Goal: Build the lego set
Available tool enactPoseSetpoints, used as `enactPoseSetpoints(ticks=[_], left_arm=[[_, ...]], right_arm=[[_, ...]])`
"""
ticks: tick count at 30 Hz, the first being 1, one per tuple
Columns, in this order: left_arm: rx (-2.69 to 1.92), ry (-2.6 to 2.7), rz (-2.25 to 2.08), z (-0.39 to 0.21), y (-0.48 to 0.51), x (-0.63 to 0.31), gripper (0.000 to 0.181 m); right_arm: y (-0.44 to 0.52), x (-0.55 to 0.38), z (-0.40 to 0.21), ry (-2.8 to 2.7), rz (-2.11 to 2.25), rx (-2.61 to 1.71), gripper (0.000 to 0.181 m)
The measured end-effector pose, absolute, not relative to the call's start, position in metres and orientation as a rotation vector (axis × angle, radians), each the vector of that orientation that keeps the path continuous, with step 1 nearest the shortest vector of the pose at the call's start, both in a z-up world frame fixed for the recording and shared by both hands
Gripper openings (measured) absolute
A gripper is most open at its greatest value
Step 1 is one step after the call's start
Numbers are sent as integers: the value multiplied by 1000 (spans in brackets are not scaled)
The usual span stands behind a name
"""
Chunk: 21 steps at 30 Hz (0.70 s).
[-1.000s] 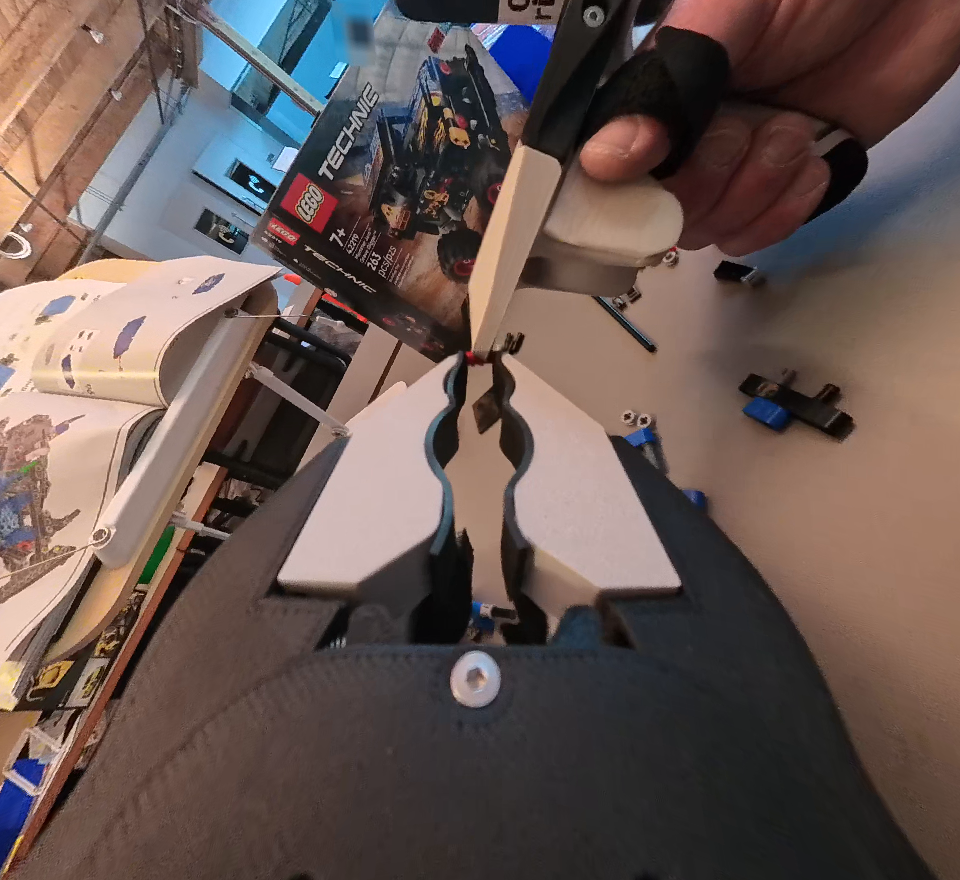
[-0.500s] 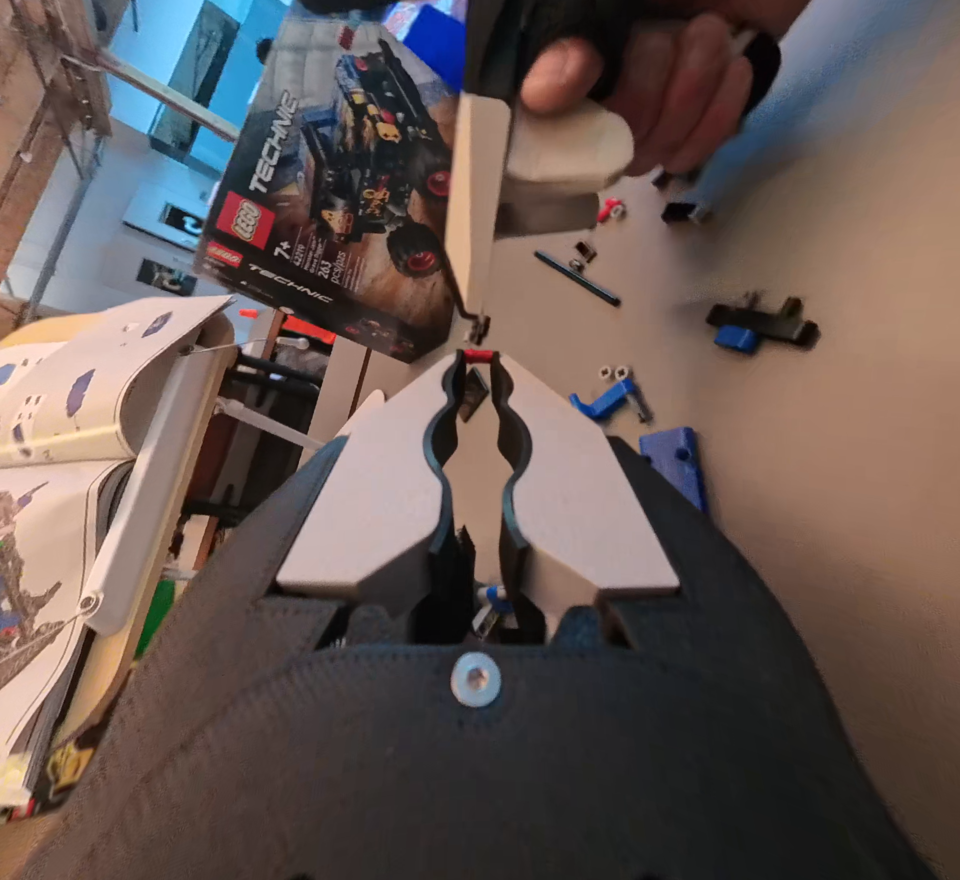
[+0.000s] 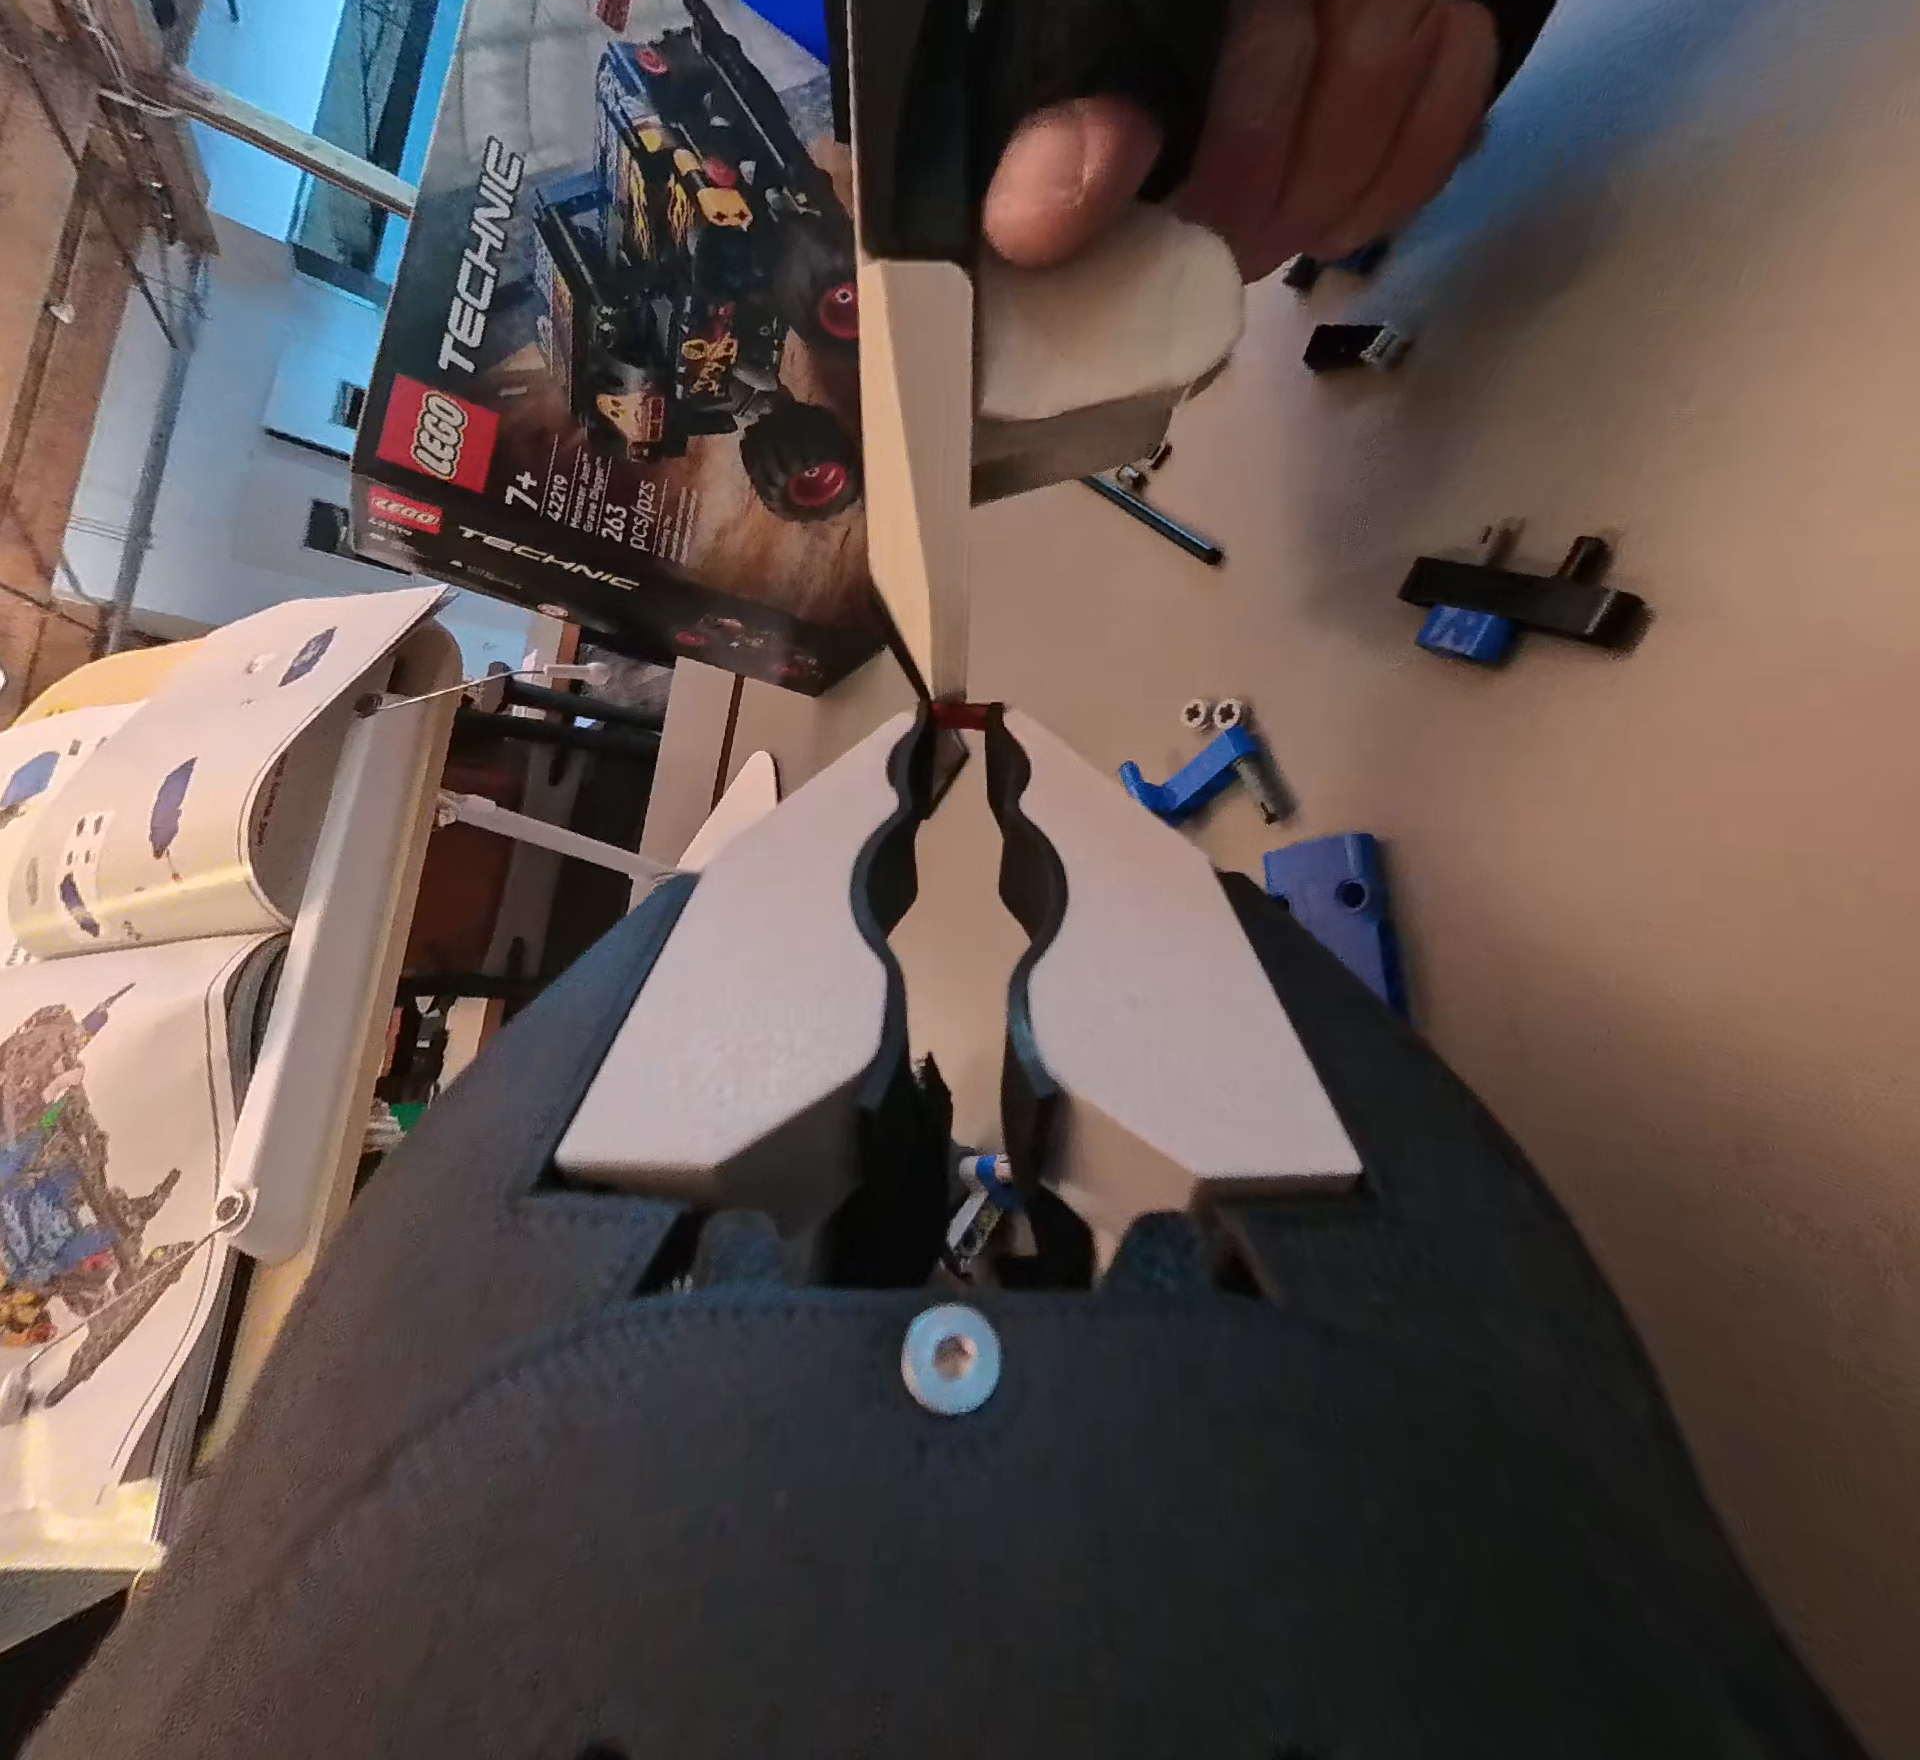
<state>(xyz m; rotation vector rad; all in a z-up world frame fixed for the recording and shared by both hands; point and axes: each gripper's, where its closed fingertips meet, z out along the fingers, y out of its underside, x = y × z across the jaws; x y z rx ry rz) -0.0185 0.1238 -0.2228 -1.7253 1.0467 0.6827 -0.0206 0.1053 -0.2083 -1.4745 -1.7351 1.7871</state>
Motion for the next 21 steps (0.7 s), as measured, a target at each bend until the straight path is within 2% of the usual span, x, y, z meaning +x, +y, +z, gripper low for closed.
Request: enactPoseSetpoints(ticks=[5,12,19,21], left_arm=[[-1738,1036,705,-224,126,-20,8],[-1745,1033,780,-225,125,-24,8],[-1719,877,738,-204,129,-29,14],[-1715,886,727,-205,129,-27,0]], right_arm=[[105,-21,-208,-1711,1831,-1504,8],[108,-25,-212,-1693,1752,-1517,1],[114,-28,-195,-1542,1950,-1503,0],[113,-27,-193,-1534,1982,-1499,0]])
